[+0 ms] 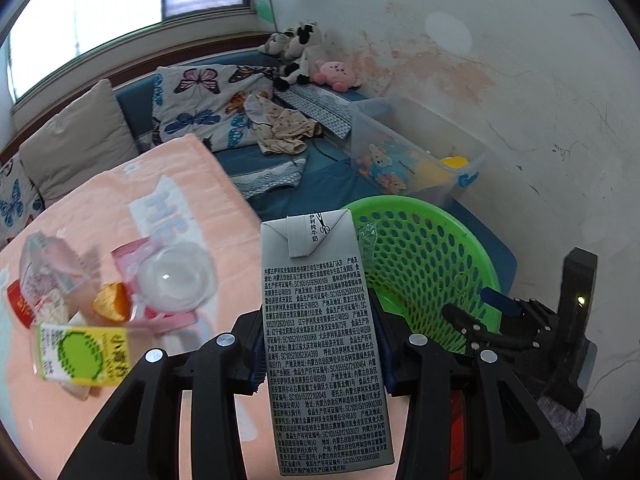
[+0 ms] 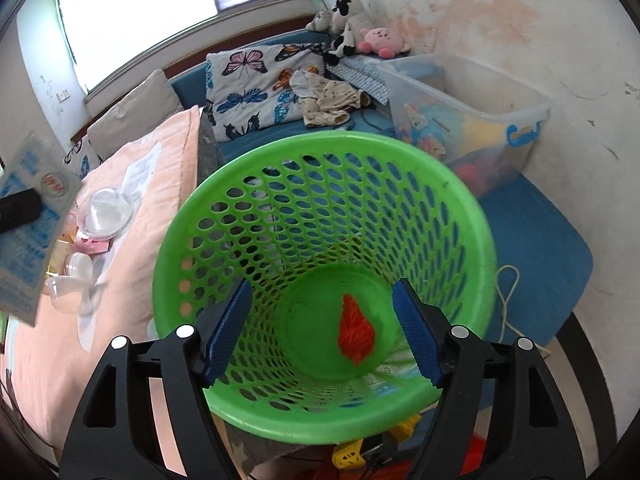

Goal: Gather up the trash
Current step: 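Carry both items to the green basket and release them inside, then return both grippers to the bed toward the yellow-green bottle and clear cup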

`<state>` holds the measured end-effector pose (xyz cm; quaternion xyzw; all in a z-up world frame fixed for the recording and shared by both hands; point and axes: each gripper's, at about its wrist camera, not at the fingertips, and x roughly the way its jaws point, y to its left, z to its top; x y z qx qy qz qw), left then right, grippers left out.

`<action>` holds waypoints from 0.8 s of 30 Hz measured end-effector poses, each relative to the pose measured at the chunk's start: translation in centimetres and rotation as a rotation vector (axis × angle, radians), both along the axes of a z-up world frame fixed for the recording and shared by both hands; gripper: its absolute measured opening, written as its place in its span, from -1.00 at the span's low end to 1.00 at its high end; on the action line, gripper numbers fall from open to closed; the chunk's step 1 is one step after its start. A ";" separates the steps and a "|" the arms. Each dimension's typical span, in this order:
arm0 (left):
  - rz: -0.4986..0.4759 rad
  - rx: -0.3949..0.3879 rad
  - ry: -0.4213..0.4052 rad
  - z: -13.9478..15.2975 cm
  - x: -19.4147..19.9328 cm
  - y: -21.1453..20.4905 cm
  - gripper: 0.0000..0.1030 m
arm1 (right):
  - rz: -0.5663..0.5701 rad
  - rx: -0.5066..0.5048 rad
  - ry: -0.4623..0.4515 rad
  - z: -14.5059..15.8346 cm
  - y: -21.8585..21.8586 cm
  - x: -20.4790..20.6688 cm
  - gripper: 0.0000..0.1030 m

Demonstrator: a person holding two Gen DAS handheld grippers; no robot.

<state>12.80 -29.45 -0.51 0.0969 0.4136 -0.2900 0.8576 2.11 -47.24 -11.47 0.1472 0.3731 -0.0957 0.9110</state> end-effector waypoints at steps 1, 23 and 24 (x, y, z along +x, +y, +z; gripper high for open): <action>-0.014 0.003 0.001 -0.1 0.1 -0.9 -0.20 | -0.005 -0.002 -0.006 0.1 -0.2 -0.2 0.43; -0.170 0.098 0.091 -5.9 0.6 -11.3 0.19 | -0.125 0.021 -0.080 1.7 -2.5 -6.7 0.49; -0.167 0.095 0.087 -5.8 0.5 -11.0 0.21 | -0.121 0.019 -0.081 1.8 -2.3 -6.7 0.49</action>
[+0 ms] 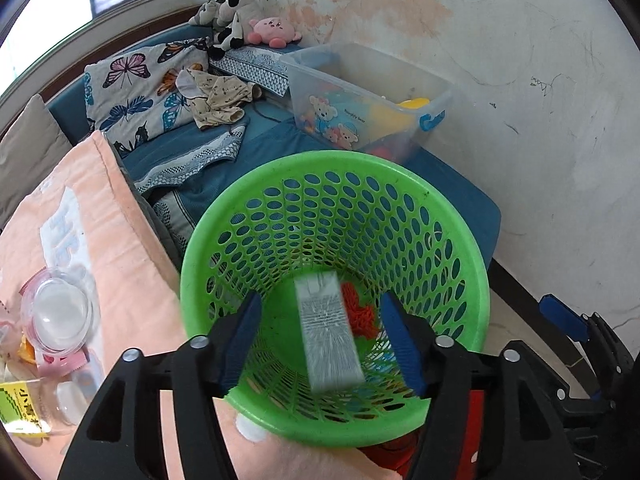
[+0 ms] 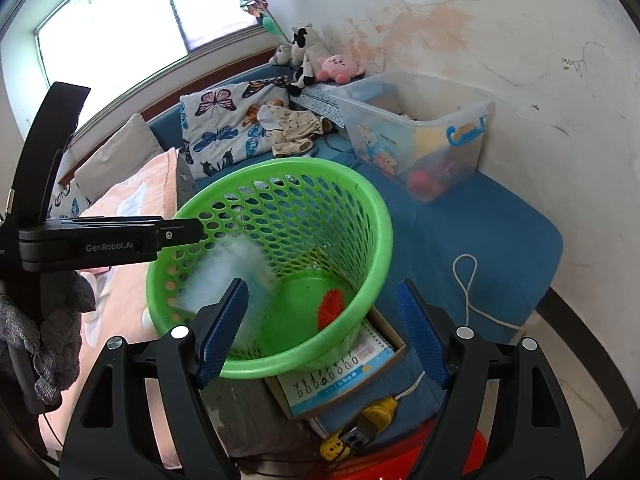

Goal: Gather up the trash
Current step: 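Return both grippers to the bed toward the yellow-green bottle and clear cup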

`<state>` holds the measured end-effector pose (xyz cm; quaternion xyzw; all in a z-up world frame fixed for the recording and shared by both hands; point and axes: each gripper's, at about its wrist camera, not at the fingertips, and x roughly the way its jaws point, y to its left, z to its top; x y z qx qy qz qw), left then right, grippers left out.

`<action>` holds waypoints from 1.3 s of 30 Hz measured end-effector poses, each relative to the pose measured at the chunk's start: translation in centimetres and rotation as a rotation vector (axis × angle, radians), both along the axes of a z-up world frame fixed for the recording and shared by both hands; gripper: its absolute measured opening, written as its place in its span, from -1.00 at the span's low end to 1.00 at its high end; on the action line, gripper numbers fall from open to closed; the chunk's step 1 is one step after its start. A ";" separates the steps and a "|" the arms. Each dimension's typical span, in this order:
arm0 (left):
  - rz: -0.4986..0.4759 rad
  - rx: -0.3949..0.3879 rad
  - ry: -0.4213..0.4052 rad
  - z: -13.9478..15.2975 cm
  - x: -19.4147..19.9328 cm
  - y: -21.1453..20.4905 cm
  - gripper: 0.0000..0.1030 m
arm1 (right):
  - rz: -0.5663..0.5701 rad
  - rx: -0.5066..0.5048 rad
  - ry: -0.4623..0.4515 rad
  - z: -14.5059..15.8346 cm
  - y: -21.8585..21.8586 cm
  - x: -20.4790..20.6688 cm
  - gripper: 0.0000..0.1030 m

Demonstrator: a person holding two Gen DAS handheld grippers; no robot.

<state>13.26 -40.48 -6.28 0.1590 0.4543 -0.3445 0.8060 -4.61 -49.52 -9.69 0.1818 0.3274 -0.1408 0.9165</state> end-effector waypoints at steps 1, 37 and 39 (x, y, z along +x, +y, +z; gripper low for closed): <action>0.003 -0.003 -0.003 0.1 -0.1 0.3 0.21 | 0.004 -0.002 -0.003 0.1 0.2 0.0 0.49; 0.583 -0.147 -0.155 5.3 1.1 33.1 0.21 | 0.362 -0.043 -0.067 4.1 15.7 5.9 0.61; 0.599 -0.148 -0.150 5.2 1.1 33.9 0.21 | 0.395 -0.039 -0.058 3.9 16.8 6.6 0.62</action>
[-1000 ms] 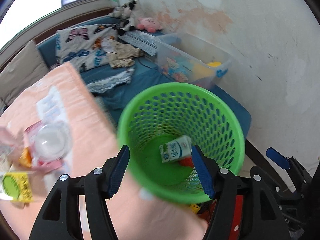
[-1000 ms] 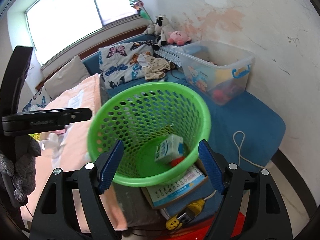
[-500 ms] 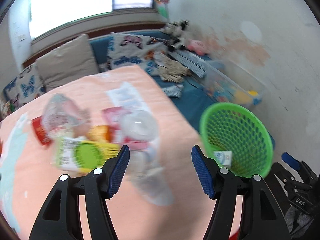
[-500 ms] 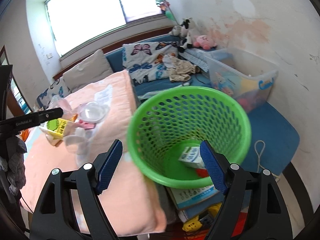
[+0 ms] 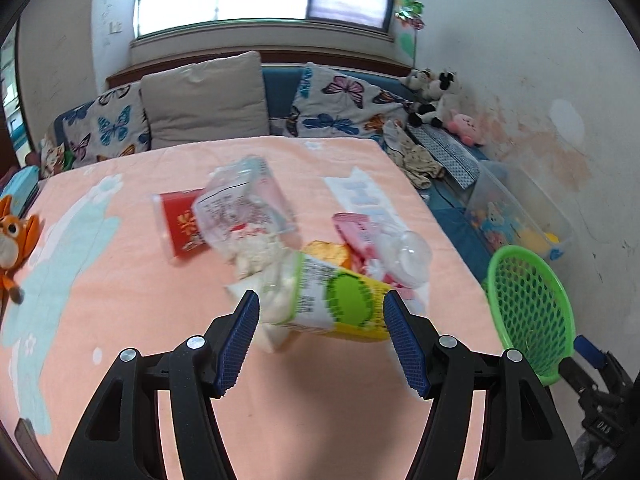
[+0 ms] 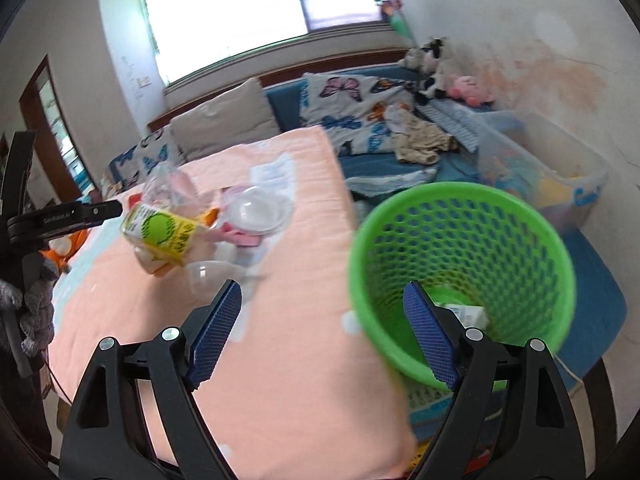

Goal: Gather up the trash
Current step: 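Return both grippers to the bed toward the yellow-green bottle and clear cup, then grasp the yellow-green bottle with the left gripper while the right grasps the clear cup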

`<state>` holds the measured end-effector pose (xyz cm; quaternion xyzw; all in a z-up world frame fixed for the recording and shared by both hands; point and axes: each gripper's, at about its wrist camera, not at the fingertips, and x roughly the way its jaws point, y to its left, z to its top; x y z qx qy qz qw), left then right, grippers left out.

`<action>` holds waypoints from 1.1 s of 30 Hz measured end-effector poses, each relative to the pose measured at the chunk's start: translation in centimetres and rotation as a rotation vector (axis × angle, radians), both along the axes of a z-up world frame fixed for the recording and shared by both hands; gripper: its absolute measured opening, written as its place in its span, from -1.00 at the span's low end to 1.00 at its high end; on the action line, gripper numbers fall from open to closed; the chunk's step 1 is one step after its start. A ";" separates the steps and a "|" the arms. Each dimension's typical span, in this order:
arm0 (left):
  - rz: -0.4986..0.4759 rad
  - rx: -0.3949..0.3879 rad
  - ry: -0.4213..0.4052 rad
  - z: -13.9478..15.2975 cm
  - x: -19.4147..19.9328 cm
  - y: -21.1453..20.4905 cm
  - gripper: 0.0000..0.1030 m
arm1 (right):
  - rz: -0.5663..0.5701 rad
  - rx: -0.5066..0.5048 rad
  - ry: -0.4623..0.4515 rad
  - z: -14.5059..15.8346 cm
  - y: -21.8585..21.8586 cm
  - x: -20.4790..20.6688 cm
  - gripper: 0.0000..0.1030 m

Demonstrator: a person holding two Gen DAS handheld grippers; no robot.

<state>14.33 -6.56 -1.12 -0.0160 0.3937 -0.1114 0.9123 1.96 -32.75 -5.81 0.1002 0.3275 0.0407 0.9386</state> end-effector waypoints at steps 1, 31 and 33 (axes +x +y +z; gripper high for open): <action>0.004 -0.003 0.003 -0.1 0.0 0.4 0.21 | 0.022 0.003 0.007 -0.2 0.7 0.5 0.62; -0.114 -0.140 0.156 -4.1 6.2 2.3 0.21 | 0.228 0.078 0.198 -6.4 9.0 9.9 0.50; -0.124 -0.152 0.163 -4.5 6.6 2.3 0.21 | 0.229 0.079 0.202 -6.5 9.2 10.1 0.46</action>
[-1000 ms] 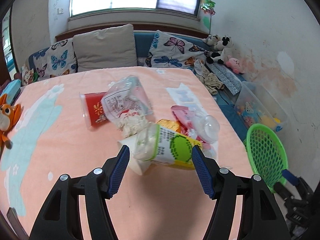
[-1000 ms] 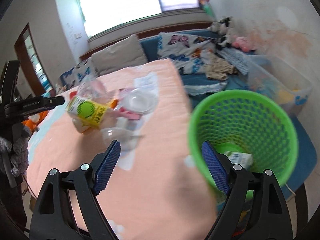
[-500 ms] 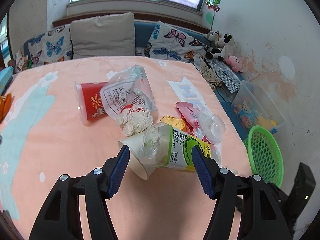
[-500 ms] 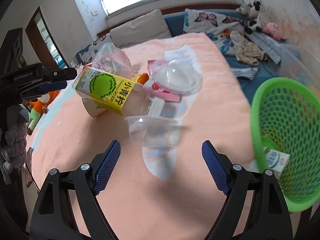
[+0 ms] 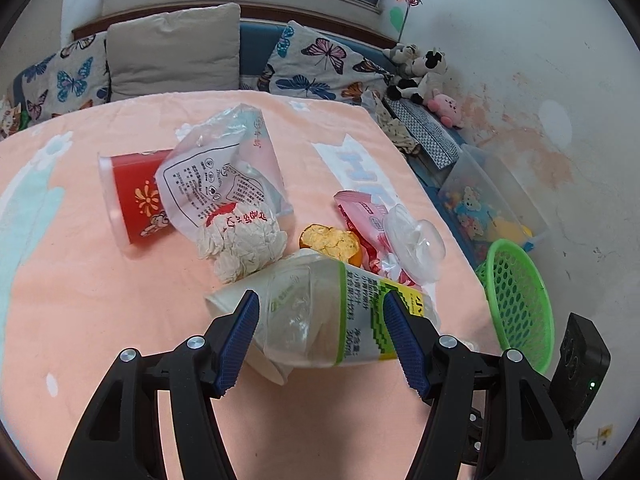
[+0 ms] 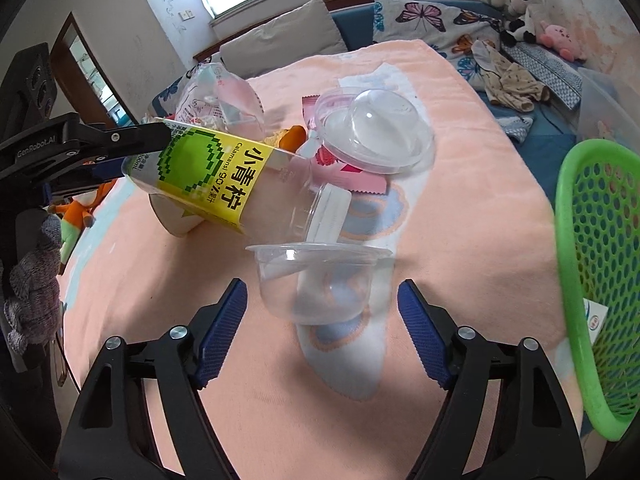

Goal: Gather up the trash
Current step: 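Grasp the yellow-green bottle with the left gripper while the right grasps the clear cup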

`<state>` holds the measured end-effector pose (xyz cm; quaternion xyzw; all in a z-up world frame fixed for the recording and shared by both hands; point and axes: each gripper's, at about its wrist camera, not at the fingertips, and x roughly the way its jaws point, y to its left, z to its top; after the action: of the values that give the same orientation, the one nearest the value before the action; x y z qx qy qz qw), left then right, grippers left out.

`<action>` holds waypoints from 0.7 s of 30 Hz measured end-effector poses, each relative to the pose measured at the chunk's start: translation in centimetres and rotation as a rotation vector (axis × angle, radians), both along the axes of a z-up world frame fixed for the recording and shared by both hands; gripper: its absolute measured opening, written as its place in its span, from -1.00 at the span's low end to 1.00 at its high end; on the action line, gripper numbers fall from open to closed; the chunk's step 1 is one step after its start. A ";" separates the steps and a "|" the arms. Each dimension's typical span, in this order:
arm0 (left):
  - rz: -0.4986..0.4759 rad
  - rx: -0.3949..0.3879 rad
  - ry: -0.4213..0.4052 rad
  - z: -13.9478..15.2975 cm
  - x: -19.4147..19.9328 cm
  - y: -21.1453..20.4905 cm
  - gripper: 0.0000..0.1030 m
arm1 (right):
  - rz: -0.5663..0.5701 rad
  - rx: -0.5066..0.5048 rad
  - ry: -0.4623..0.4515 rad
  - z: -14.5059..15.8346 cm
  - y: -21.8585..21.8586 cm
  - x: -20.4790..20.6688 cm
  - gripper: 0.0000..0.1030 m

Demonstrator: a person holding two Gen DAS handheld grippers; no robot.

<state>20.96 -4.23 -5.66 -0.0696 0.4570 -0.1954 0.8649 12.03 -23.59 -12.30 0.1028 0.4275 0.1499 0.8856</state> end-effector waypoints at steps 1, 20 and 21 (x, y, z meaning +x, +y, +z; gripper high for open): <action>-0.013 -0.012 0.002 -0.1 0.2 0.0 0.21 | 0.001 0.000 0.003 -0.1 0.1 0.1 0.42; -0.099 -0.056 0.001 -1.0 2.3 -0.5 0.29 | 0.018 -0.011 -0.020 0.3 0.0 -0.4 0.11; -0.104 -0.062 0.004 -1.1 2.4 -0.5 0.29 | 0.017 -0.012 -0.021 0.3 -0.1 -0.5 0.11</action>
<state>23.40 -4.73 -6.78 -0.0731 0.4555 -0.2539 0.8501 11.54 -23.66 -12.00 0.0925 0.4201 0.1560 0.8892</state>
